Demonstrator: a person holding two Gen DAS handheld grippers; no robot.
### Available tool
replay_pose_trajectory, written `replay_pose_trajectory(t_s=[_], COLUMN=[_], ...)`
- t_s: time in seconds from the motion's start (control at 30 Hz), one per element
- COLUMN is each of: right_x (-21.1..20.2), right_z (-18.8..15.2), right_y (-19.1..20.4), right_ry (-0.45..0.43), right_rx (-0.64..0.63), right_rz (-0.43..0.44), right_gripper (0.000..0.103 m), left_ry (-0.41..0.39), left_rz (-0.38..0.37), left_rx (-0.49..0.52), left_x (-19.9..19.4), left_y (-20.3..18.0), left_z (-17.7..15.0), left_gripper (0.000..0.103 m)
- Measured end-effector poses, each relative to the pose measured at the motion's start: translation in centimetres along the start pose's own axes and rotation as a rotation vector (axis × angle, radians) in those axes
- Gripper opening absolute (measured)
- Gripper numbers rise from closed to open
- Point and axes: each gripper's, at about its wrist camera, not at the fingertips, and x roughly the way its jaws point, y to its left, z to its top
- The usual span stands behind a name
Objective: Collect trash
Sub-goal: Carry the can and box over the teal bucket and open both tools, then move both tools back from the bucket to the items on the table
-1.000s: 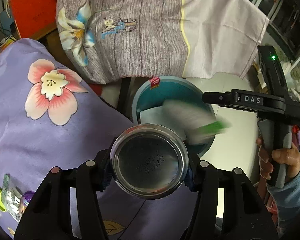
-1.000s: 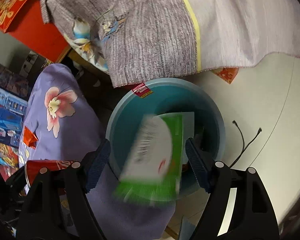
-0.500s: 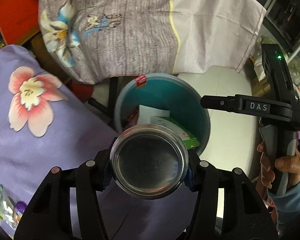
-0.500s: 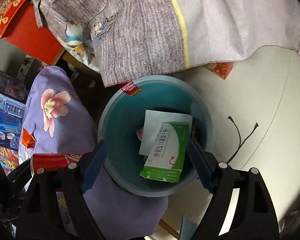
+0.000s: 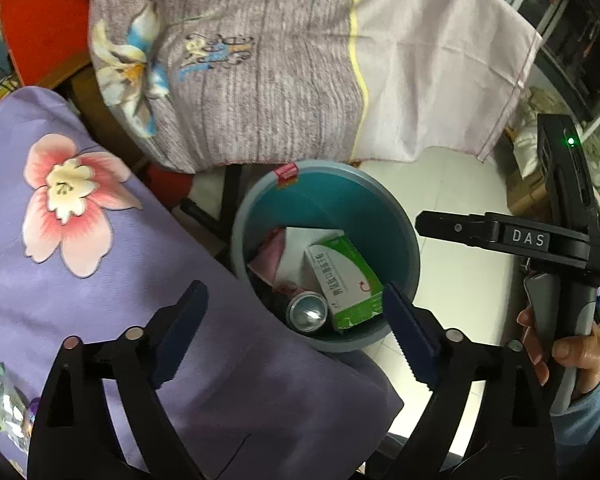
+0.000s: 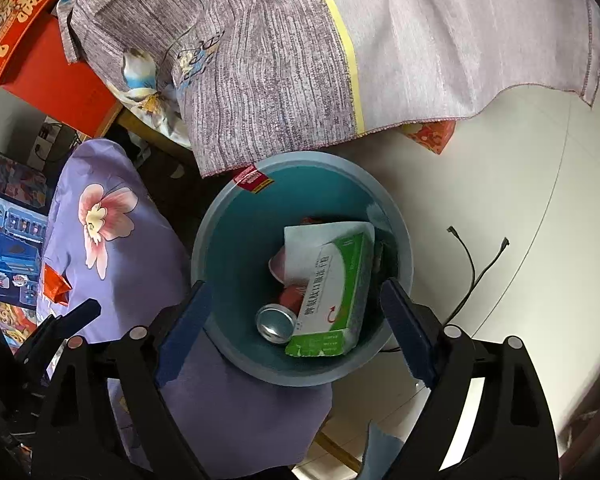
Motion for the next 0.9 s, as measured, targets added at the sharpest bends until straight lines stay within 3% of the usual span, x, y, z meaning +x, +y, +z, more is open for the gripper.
replay_pose_trajectory(t_s=[0.17, 0.57, 0.9], right_x=[-0.5, -1.1, 0.0], right_z=[-0.3, -2.7, -5.3], right_y=[1.0, 5.9, 11.3], right_ry=[0.002, 0.021, 0.053], right_rx=[-0.017, -0.095, -0.157], right_rz=[-0.002, 0.017, 0.024], right_gripper=[0.086, 0.086, 0.086], left_ry=[-0.007, -0.039, -0.063], left_rz=[-0.002, 0.024, 0.064], left_rx=[-0.040, -0.088, -0.154], left_x=[-1.1, -4.6, -8.0], left_y=[1.1, 3.7, 8.6], left_z=[-0.7, -3.5, -7.4], left_gripper=[0.097, 0.097, 0.098])
